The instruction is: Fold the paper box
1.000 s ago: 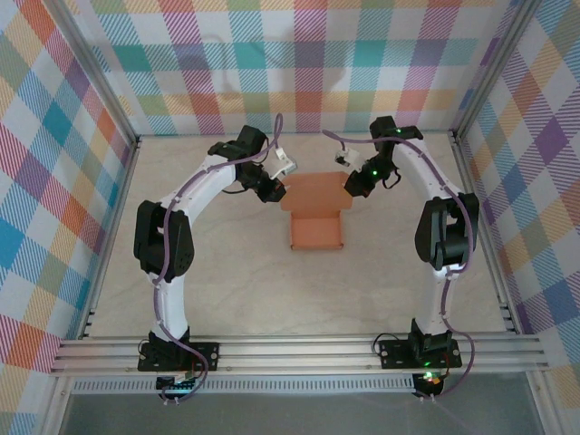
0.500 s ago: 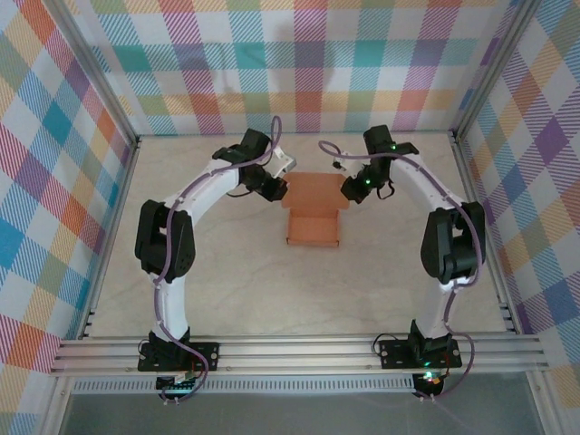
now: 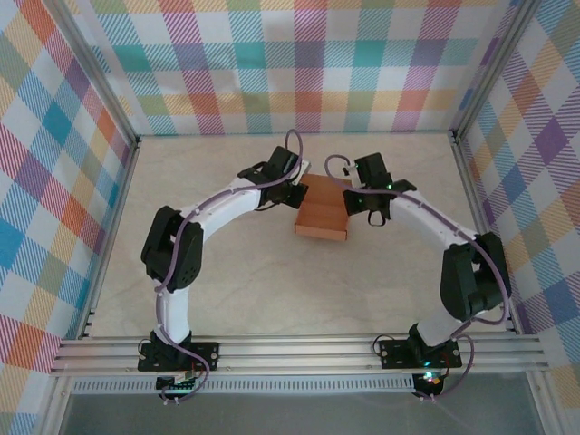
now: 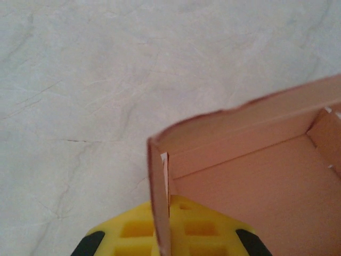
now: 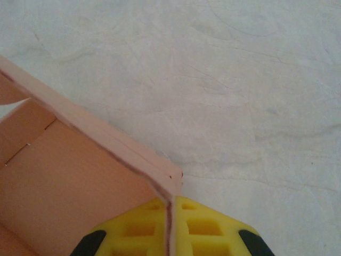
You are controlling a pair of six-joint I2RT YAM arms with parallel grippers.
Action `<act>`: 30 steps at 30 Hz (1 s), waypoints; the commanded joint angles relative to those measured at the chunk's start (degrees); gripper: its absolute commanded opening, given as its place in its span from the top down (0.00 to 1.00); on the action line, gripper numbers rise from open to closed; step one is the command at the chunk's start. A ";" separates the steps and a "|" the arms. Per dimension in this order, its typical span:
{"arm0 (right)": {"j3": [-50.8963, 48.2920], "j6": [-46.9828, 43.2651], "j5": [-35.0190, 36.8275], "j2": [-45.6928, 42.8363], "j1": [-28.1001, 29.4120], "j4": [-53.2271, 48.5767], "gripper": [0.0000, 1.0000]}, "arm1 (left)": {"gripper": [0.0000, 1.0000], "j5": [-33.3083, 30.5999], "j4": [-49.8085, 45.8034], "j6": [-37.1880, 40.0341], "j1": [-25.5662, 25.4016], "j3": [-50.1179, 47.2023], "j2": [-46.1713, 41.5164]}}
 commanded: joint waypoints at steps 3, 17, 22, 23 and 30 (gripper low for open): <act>-4.66 10.11 3.80 -4.01 2.89 15.28 1.00 | 1.00 -4.32 9.45 -6.88 -1.72 -5.06 -4.71; -8.39 20.58 15.48 -3.00 7.28 27.24 1.00 | 1.00 -10.30 18.03 -13.28 -4.17 -13.53 -8.99; -9.23 21.56 16.56 -1.98 8.36 30.13 1.00 | 1.00 -11.83 18.18 -15.42 -4.46 -12.94 -7.23; -9.33 21.53 16.55 -1.78 8.48 30.58 1.00 | 1.00 -12.09 17.78 -15.87 -4.46 -12.32 -6.56; -10.41 20.89 15.59 -0.35 8.81 33.24 1.00 | 1.00 -13.08 18.42 -18.12 -5.11 -12.21 -4.71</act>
